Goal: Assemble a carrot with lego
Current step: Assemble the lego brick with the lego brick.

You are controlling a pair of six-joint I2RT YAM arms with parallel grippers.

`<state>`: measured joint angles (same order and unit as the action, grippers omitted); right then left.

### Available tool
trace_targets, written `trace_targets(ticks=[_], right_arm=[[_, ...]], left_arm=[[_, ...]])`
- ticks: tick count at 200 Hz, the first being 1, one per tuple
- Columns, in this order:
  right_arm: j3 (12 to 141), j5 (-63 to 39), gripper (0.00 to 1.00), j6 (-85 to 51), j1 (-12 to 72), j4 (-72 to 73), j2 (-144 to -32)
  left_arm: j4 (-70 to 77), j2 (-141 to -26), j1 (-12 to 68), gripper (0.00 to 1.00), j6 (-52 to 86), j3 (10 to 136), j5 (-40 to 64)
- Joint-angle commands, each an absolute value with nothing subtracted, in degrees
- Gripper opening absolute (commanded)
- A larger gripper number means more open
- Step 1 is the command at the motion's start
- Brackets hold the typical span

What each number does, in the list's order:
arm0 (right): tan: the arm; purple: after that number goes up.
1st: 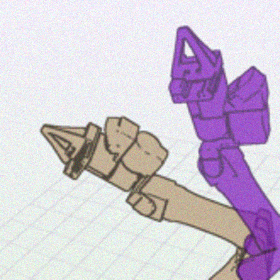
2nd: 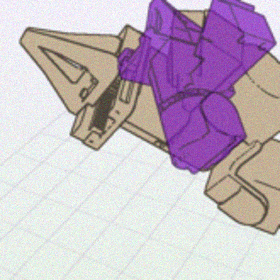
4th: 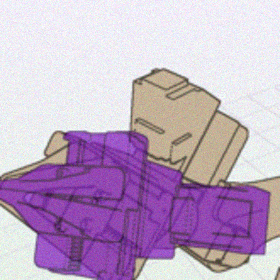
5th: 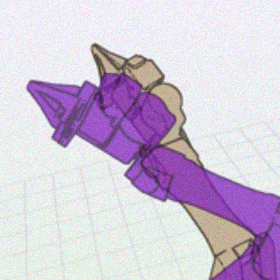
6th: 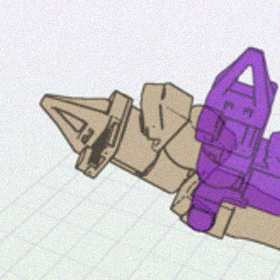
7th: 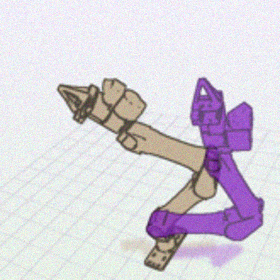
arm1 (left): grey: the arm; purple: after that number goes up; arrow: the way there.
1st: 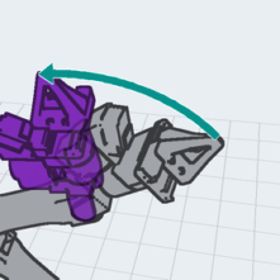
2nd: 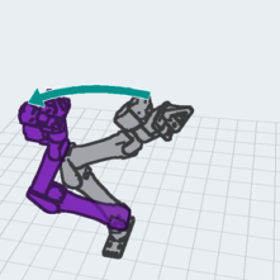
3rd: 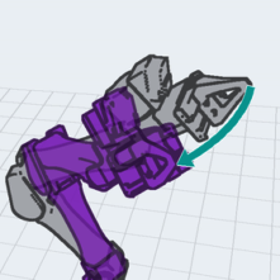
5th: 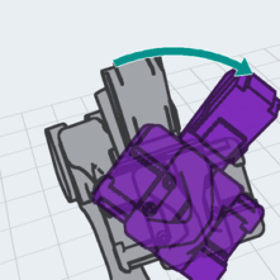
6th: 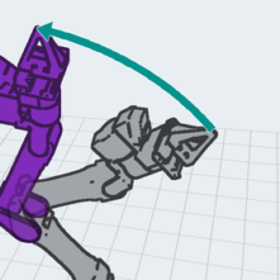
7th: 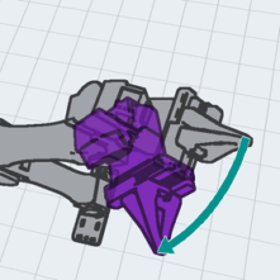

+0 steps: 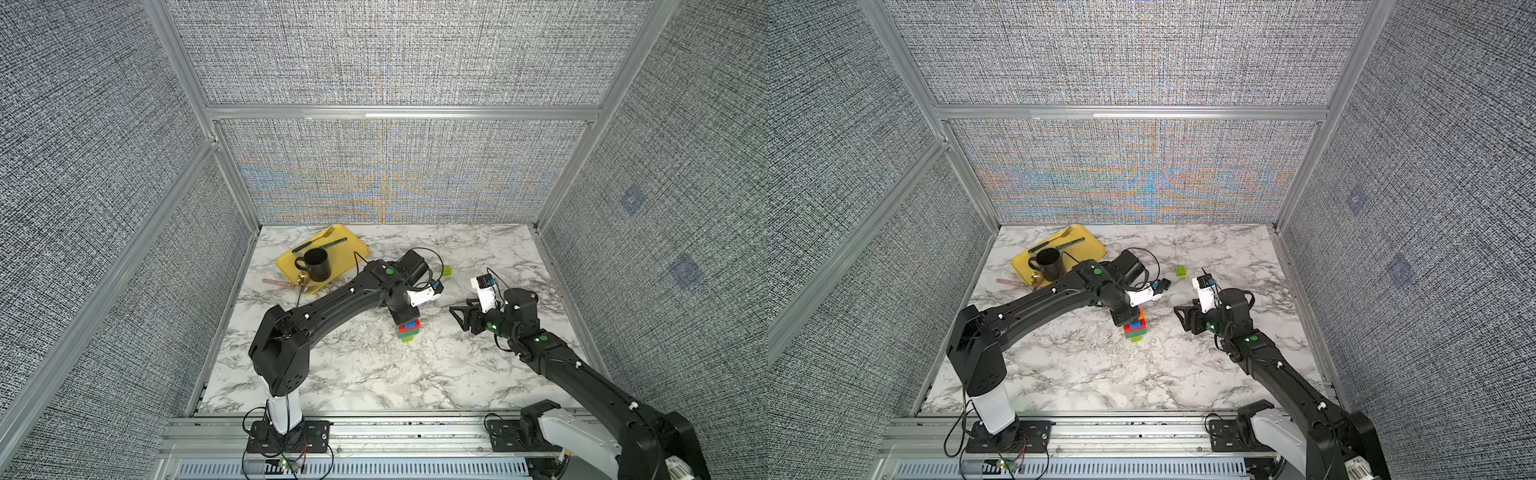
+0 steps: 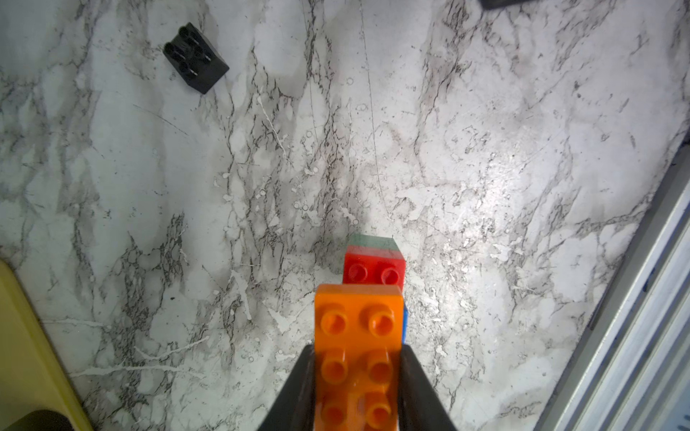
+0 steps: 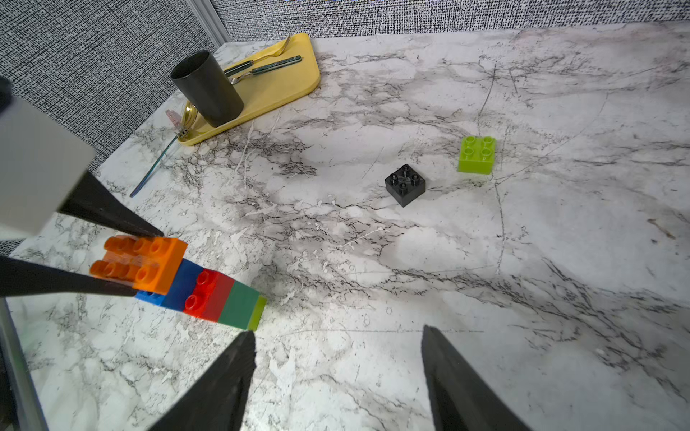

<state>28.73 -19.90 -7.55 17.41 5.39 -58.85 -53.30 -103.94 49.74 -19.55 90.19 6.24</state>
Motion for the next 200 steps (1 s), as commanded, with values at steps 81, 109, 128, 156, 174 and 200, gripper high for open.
trace_targets(ticks=[81,109,128,156,174,200], right_arm=[[28.7,-19.5,0.72,-7.2,17.4,6.0,-59.1],[28.6,-19.4,0.72,-7.2,17.5,5.9,-59.2],[28.6,-19.4,0.72,-7.2,17.5,5.9,-59.3],[28.6,-19.4,0.72,-7.2,17.5,5.9,-59.2],[28.5,-19.4,0.72,-7.1,17.5,5.9,-59.3],[28.4,-19.4,0.72,-7.1,17.4,6.0,-59.5]], left_arm=[[-54.0,-105.1,49.7,0.19,-20.7,90.9,7.5],[-54.0,-104.9,49.7,0.19,-20.6,90.7,7.7],[-54.0,-104.7,49.7,0.19,-20.5,90.6,7.8],[-53.8,-104.3,49.7,0.19,-20.5,90.5,8.2],[-53.9,-104.3,49.8,0.19,-20.5,90.5,7.9],[-53.8,-104.1,49.7,0.2,-20.4,90.6,8.0]])
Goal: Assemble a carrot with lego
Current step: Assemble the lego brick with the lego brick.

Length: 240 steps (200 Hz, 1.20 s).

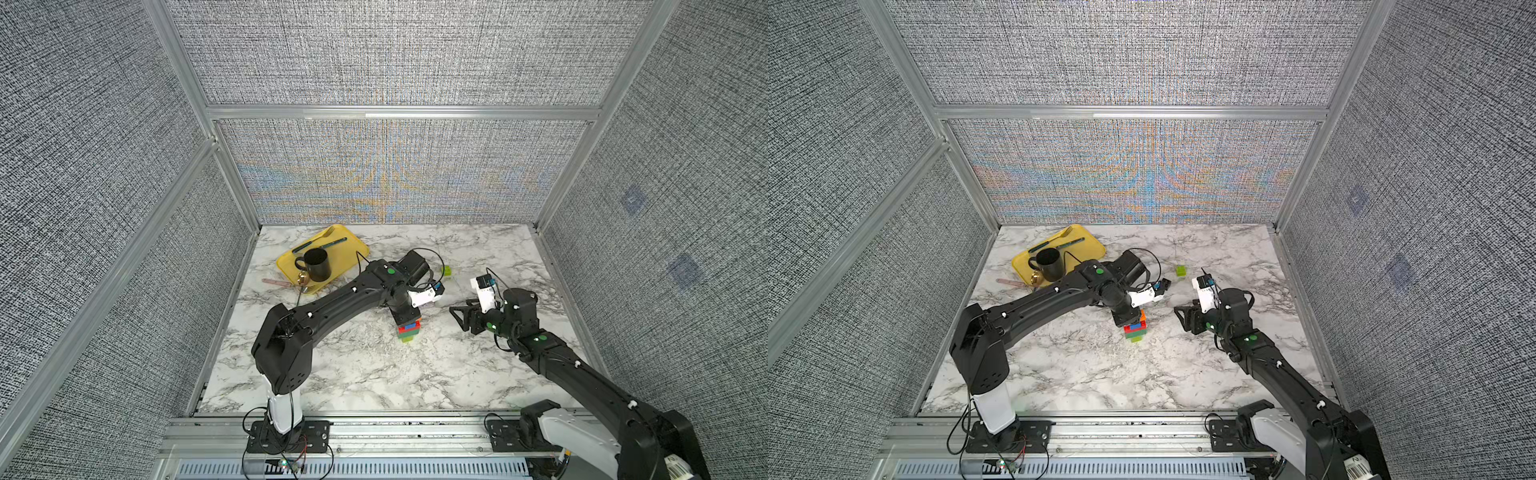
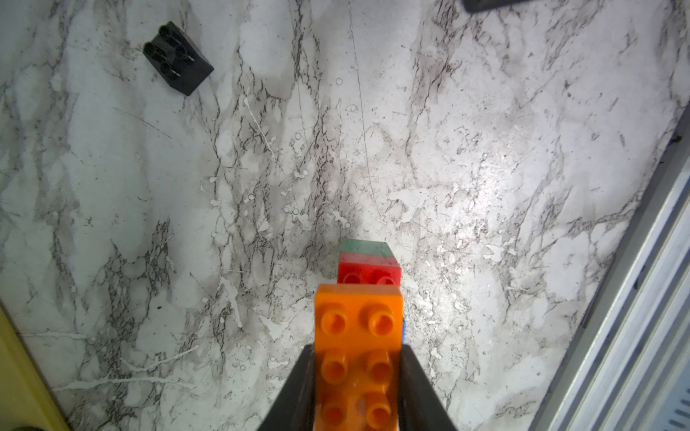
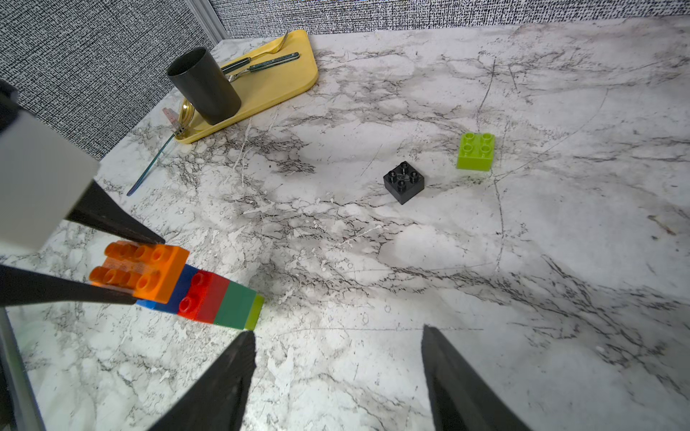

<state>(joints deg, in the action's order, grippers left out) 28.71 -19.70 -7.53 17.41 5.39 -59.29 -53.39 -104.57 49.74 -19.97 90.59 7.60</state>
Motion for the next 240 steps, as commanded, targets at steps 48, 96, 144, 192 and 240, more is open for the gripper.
trace_targets(ticks=[48,96,144,192,240], right_arm=[[28.5,-19.4,0.72,-7.1,17.4,6.0,-59.7],[28.7,-19.5,0.72,-7.1,17.4,6.0,-59.9],[28.6,-19.3,0.72,-7.1,17.5,5.9,-59.7],[28.6,-19.3,0.72,-7.1,17.4,5.8,-59.7],[28.6,-19.3,0.72,-7.0,17.5,5.9,-59.7]], left_arm=[[-53.5,-103.3,49.7,0.2,-20.0,90.7,7.8],[-53.4,-104.1,49.7,0.2,-20.0,90.8,7.7],[-53.5,-105.4,49.8,0.21,-20.0,91.1,8.2],[-54.0,-105.9,49.7,0.21,-20.0,90.9,7.4],[-54.6,-105.4,49.8,0.21,-20.1,90.5,6.5]])
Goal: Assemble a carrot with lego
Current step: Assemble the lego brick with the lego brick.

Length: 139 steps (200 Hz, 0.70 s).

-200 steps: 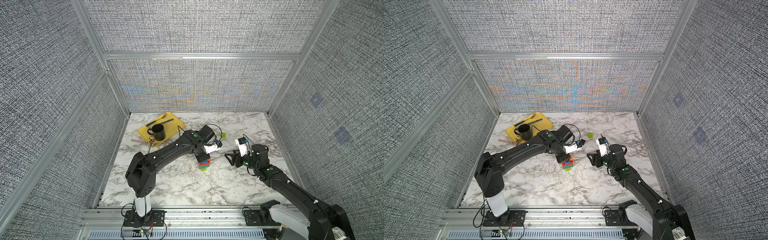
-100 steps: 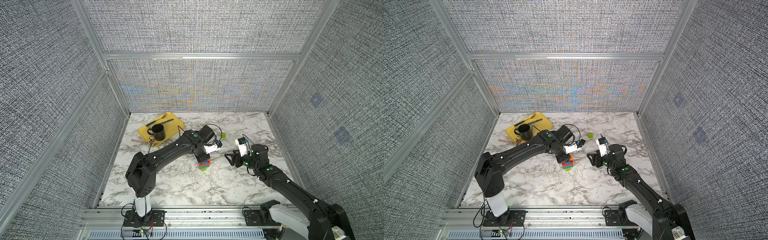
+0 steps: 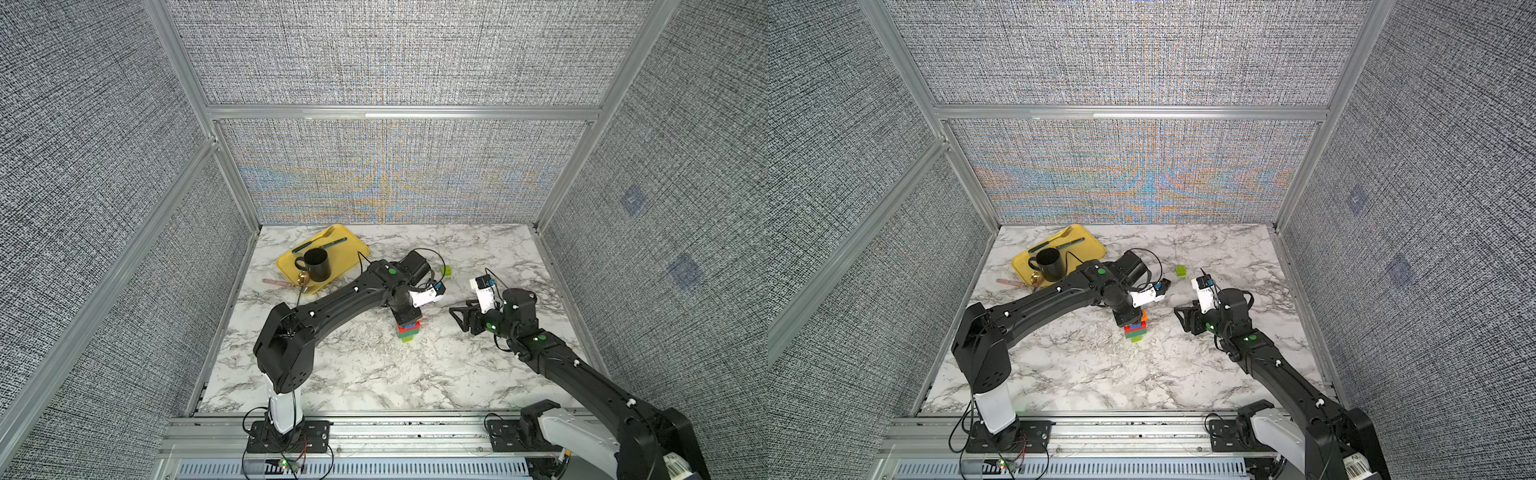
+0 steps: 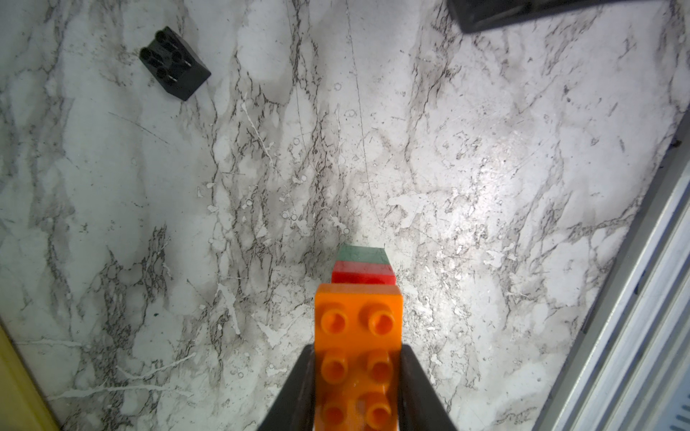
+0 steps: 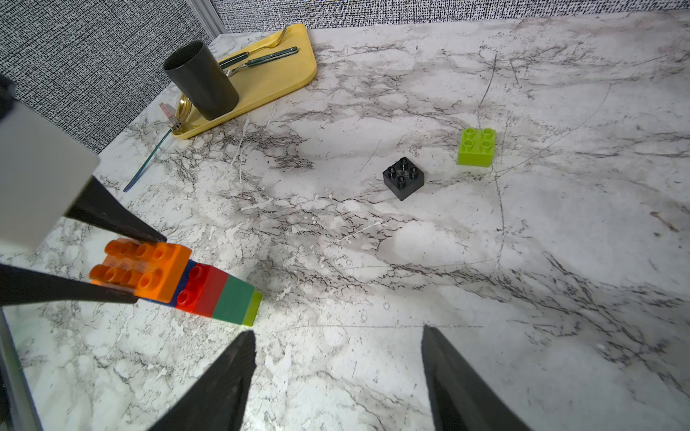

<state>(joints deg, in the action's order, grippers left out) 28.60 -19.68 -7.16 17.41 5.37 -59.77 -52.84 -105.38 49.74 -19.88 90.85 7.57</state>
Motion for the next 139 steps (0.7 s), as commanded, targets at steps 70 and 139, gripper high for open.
trace_targets(ticks=[70,139], right_arm=[[28.8,-19.4,0.72,-7.0,17.5,5.7,-59.9],[28.9,-19.5,0.72,-7.1,17.5,5.8,-60.0]], left_arm=[[-54.0,-103.1,49.7,0.21,-19.7,90.2,7.4],[-54.0,-104.6,49.7,0.21,-19.9,90.0,8.1]])
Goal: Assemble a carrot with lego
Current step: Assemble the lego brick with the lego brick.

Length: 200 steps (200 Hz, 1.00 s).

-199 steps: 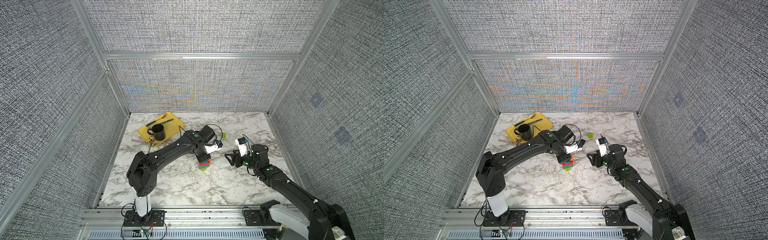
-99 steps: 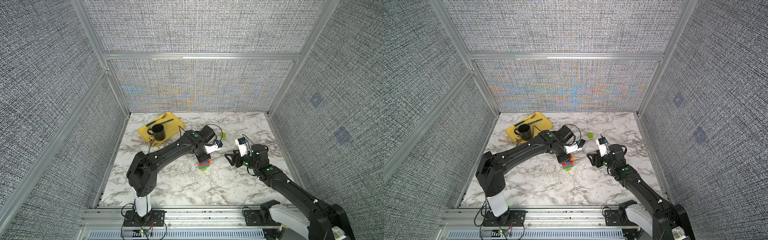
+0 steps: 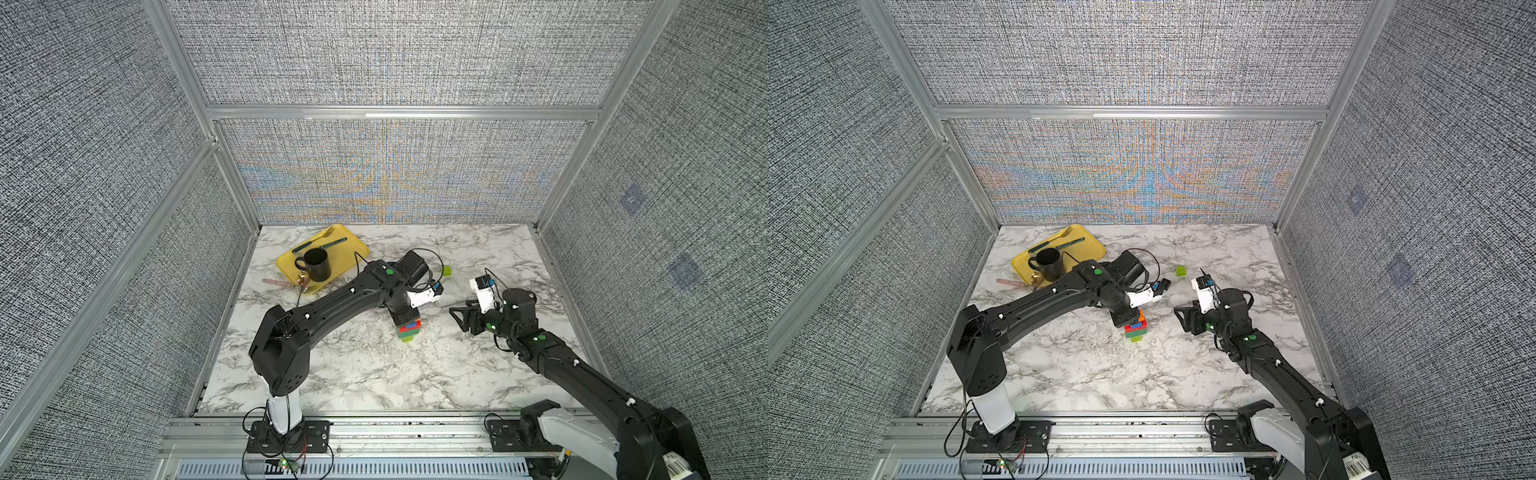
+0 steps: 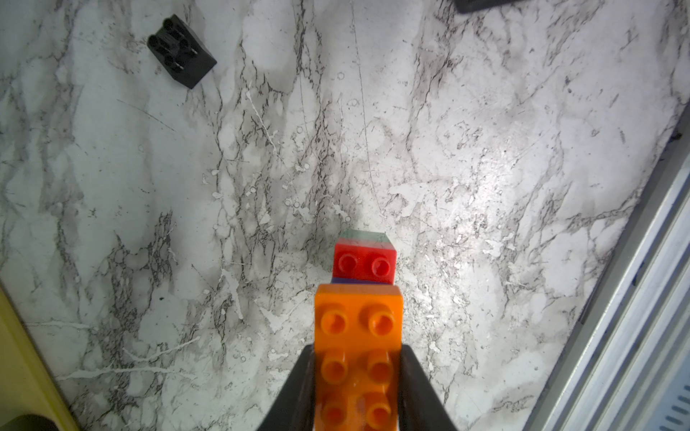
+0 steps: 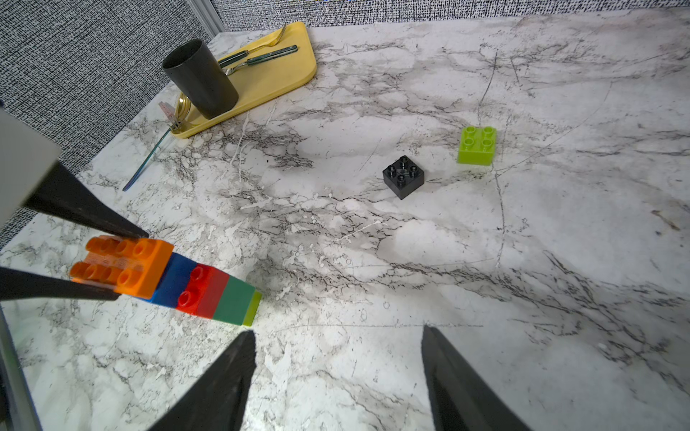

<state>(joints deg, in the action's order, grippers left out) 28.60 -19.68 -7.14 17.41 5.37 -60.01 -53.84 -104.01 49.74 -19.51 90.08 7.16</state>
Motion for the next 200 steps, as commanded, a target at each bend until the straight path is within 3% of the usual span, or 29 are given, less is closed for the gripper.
trace_targets(ticks=[1,200], right_arm=[[28.9,-19.4,0.72,-7.1,17.5,5.9,-60.0],[28.8,-19.2,0.72,-7.0,17.4,5.9,-60.1]], left_arm=[[-54.0,-104.7,49.7,0.21,-19.9,90.0,8.1],[-54.9,-103.2,49.7,0.18,-19.0,85.6,7.4]])
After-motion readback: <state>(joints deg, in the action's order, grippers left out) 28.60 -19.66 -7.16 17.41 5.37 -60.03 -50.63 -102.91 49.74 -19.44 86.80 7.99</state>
